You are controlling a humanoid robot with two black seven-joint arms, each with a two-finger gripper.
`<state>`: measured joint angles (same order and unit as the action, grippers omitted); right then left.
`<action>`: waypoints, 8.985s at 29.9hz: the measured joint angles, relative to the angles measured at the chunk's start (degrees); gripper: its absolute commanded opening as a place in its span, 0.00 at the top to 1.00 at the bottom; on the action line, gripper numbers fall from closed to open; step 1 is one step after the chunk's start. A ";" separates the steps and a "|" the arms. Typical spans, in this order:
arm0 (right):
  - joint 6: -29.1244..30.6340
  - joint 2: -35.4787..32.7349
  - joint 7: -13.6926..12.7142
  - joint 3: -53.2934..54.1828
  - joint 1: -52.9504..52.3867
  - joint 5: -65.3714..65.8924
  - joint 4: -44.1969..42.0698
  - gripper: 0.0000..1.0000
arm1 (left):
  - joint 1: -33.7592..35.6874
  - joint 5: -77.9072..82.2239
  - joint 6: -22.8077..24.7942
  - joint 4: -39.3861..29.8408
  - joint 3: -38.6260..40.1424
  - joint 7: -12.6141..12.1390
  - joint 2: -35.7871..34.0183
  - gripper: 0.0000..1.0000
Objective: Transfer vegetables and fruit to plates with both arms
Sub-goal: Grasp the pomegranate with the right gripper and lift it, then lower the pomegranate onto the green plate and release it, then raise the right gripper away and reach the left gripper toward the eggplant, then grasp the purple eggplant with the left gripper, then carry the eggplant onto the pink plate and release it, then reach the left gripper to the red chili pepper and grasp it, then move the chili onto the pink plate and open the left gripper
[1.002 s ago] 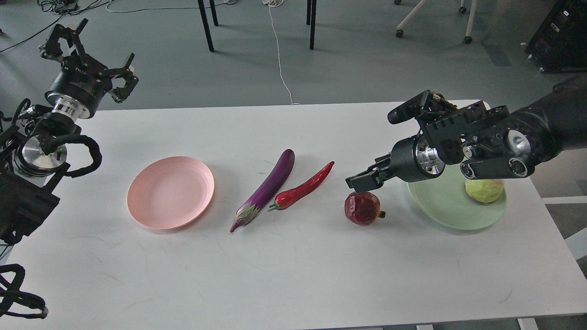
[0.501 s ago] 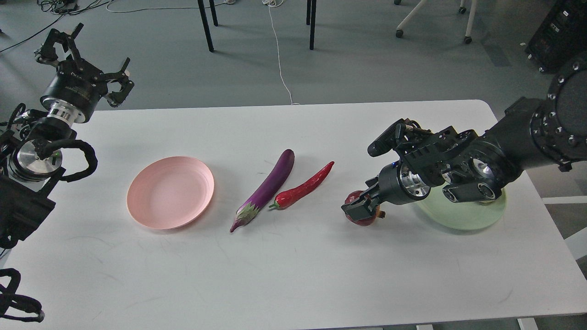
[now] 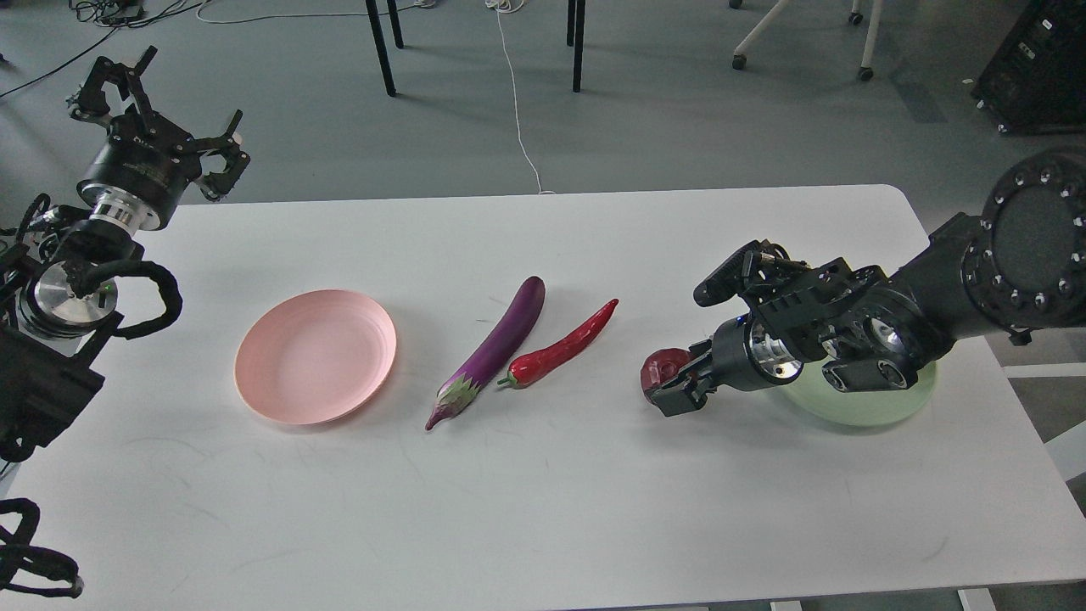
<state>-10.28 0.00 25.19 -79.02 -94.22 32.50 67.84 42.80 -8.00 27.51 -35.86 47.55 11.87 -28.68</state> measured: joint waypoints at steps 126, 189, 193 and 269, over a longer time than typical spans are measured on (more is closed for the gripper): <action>17.51 -32.08 2.82 136.50 74.62 -40.32 -0.44 0.02 | 8.72 116.65 -14.76 -14.08 -39.27 -5.32 15.84 0.24; 17.21 -33.02 2.80 135.36 70.88 -39.97 -0.96 0.02 | 4.50 108.45 -14.51 -32.43 -39.62 -6.37 -19.65 0.19; 17.23 -32.97 2.80 135.36 70.99 -39.97 -0.96 0.02 | 4.93 108.55 -14.48 -32.47 -39.37 -6.00 -19.51 0.19; 31.81 -36.45 2.81 137.75 75.10 -41.02 -7.41 0.02 | 13.13 121.75 -9.68 -52.81 -46.94 -10.96 -21.44 0.87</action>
<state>21.53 -36.45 28.00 58.73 -19.12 -8.52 60.43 55.93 113.76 17.83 -88.66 0.61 0.91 -50.13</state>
